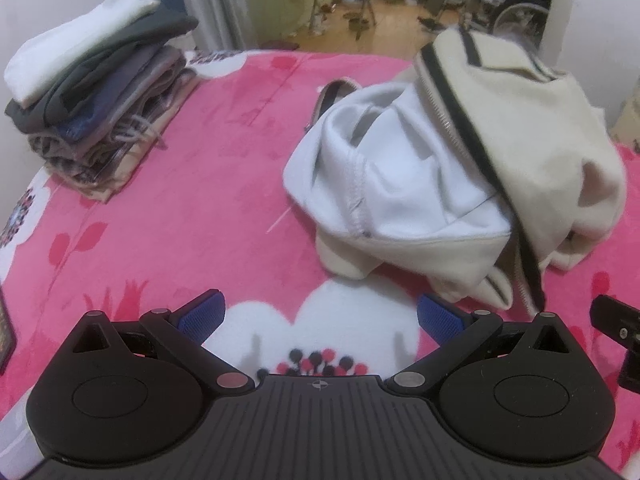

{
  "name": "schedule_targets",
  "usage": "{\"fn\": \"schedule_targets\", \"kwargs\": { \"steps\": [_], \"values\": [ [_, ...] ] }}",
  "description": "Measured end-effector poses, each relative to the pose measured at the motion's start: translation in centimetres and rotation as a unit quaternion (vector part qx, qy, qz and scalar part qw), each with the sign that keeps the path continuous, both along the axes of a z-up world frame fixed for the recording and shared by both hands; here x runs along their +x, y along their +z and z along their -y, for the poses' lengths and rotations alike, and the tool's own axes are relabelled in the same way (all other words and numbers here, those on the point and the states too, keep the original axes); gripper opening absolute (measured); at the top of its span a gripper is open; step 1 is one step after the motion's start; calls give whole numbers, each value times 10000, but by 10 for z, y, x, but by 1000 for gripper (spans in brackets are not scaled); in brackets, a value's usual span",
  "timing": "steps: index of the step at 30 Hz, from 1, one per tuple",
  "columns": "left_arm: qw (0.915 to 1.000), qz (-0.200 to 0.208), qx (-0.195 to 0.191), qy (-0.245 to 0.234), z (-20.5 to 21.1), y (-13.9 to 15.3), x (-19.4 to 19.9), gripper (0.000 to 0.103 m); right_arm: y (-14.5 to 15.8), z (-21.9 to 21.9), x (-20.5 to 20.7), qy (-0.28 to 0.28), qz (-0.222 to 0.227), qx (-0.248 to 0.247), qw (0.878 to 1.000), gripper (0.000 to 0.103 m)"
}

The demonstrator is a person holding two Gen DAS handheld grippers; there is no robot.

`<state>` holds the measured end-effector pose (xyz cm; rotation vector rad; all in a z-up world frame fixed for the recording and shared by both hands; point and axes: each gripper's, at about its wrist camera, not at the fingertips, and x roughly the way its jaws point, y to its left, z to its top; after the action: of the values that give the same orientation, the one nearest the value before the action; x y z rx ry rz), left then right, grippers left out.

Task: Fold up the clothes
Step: 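Grasp the jacket's zipper edge with the left gripper while the right gripper grasps the black-trimmed hem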

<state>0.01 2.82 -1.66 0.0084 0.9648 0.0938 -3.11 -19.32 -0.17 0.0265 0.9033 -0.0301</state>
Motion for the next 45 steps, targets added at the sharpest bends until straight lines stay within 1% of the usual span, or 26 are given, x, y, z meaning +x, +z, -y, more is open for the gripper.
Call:
{"fn": "schedule_targets", "kwargs": {
  "steps": [5, 8, 9, 10, 13, 16, 19, 20, 22, 23, 24, 25, 27, 28, 30, 31, 33, 34, 35, 39, 41, 42, 43, 44, 45],
  "values": [
    [9987, 283, -414, -85, -3, 0, 1, 103, 1, 9, 0, 150, 250, 12, 9996, 103],
    [9964, 443, -715, -76, -8, -1, 2, 103, 3, 16, 0, 446, 468, 76, 9979, 103],
    [9953, 492, -823, -98, -10, -2, 3, 103, 3, 19, 0, 628, 605, 136, 9961, 103],
    [9944, 525, -910, -129, -12, -4, 3, 103, 4, 22, -1, 794, 732, 178, 9940, 103],
    [9919, 583, -1098, -248, -13, -7, 6, 103, 7, 25, -2, 1159, 1216, 104, 9857, 103],
    [9905, 643, -1132, -442, -13, -9, 11, 103, 12, 26, -2, 1405, 1796, -98, 9736, 103],
    [9898, 728, -1010, -688, -9, -8, 19, 102, 19, 27, 9, 1718, 2084, -194, 9626, 103],
    [9897, 729, -964, -766, -7, -8, 23, 101, 22, 27, 17, 1768, 2029, -144, 9630, 103],
    [9890, 701, -933, -911, -4, -11, 27, 96, 26, 27, 33, 1849, 1885, -27, 9645, 103],
    [9885, 686, -919, -981, -2, -12, 30, 96, 26, 28, 42, 1836, 1776, 49, 9668, 103],
    [9881, 673, -904, -1051, 0, -13, 32, 93, 27, 28, 50, 1837, 1690, 151, 9682, 103],
    [9872, 678, -877, -1146, 2, -14, 33, 85, 28, 28, 57, 1883, 1637, 217, 9681, 103],
    [9851, 679, -755, -1391, 9, -17, 36, 78, 30, 25, 69, 2048, 1541, 281, 9662, 101],
    [9845, 679, -662, -1474, 12, -18, 37, 75, 31, 22, 74, 2169, 1495, 276, 9643, 98],
    [9835, 670, -476, -1612, 19, -21, 38, 70, 33, 15, 85, 2410, 1402, 266, 9600, 94],
    [9832, 648, -421, -1656, 21, -23, 39, 66, 34, 8, 91, 2545, 1362, 243, 9571, 88],
    [9838, 610, -399, -1640, 22, -26, 39, 60, 34, -8, 102, 2825, 1258, 209, 9508, 80],
    [9843, 589, -397, -1614, 21, -27, 40, 57, 33, -17, 107, 2968, 1190, 203, 9473, 78],
    [9849, 567, -396, -1589, 20, -29, 40, 56, 33, -26, 112, 3110, 1122, 197, 9435, 77],
    [9846, 567, -393, -1609, 17, -31, 39, 54, 9, -61, 131, 3481, 644, 28, 9353, 73],
    [9844, 569, -377, -1620, 18, -31, 39, 54, -11, -70, 141, 3516, 327, -189, 9354, 70],
    [9844, 570, -370, -1626, 18, -32, 39, 54, -23, -70, 145, 3442, 181, -302, 9382, 64],
    [9842, 567, -349, -1640, 19, -32, 38, 54, -30, -66, 148, 3367, 88, -334, 9410, 54],
    [9840, 563, -326, -1656, 20, -33, 38, 54, -32, -58, 148, 3301, 86, -336, 9433, 46],
    [9837, 550, -314, -1683, 21, -34, 38, 54, -34, -51, 148, 3236, 95, -336, 9456, 30]
  ]
}}
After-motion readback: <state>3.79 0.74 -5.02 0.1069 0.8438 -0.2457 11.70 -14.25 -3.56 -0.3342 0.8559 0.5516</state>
